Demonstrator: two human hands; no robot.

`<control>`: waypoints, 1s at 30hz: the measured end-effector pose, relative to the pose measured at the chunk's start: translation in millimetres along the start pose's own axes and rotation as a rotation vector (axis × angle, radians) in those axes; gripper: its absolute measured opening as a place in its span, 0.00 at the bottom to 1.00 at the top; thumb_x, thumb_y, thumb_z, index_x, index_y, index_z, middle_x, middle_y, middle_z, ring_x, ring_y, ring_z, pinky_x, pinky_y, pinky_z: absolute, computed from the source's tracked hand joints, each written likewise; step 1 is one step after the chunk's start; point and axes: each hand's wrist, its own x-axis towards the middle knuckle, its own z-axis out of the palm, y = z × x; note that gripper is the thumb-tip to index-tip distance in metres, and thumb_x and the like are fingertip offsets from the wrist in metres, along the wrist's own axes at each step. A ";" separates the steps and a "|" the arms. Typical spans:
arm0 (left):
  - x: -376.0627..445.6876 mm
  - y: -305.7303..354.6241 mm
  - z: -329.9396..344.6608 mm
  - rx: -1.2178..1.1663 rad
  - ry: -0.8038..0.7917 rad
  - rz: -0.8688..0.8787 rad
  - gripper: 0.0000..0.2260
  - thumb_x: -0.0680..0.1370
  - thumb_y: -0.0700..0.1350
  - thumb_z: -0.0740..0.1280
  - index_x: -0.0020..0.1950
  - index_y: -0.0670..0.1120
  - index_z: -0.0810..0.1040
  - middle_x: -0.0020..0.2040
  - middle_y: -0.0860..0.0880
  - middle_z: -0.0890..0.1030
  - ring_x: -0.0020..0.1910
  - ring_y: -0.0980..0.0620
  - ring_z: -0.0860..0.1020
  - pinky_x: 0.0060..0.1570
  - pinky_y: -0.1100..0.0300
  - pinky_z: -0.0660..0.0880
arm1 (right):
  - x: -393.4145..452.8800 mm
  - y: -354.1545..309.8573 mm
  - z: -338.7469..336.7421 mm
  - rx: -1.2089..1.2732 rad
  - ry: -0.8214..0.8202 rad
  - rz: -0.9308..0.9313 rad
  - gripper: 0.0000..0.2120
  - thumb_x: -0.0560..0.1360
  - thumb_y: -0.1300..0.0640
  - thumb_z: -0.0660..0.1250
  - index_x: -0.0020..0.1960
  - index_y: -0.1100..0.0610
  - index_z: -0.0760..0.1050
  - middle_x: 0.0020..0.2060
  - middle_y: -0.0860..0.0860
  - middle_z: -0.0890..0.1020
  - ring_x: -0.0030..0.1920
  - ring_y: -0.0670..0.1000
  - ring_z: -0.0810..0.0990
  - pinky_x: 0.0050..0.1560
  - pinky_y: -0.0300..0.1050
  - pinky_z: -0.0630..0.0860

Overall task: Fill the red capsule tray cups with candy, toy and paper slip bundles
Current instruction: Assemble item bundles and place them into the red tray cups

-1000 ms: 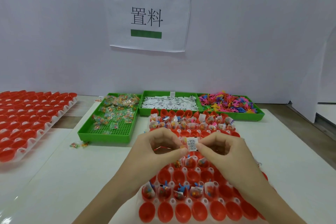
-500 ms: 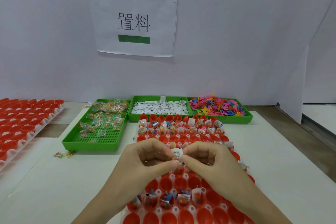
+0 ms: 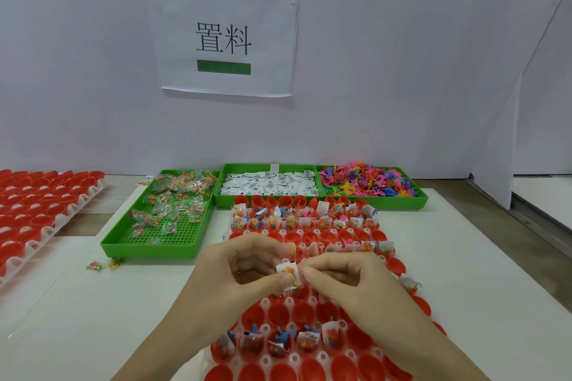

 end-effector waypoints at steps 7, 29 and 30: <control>-1.8 1.5 -1.9 0.110 -0.022 -0.012 0.09 0.71 0.49 0.79 0.49 0.52 0.87 0.42 0.45 0.86 0.42 0.48 0.85 0.48 0.55 0.83 | 4.9 -6.3 -19.0 -0.114 0.015 -0.016 0.12 0.81 0.56 0.67 0.51 0.42 0.86 0.46 0.45 0.87 0.47 0.46 0.85 0.46 0.37 0.81; 0.4 4.8 -12.2 0.053 0.041 -0.035 0.05 0.72 0.45 0.79 0.45 0.51 0.86 0.38 0.46 0.86 0.39 0.45 0.87 0.47 0.47 0.83 | 196.2 75.0 -167.6 -1.089 0.242 0.126 0.06 0.72 0.56 0.79 0.47 0.57 0.87 0.44 0.53 0.88 0.41 0.49 0.81 0.50 0.47 0.80; 0.4 4.9 -12.6 0.056 0.038 -0.034 0.05 0.72 0.45 0.79 0.45 0.51 0.86 0.37 0.47 0.86 0.39 0.45 0.87 0.47 0.48 0.83 | 197.6 74.7 -167.4 -1.103 0.234 0.123 0.06 0.72 0.56 0.79 0.47 0.57 0.87 0.44 0.53 0.88 0.41 0.49 0.81 0.50 0.47 0.80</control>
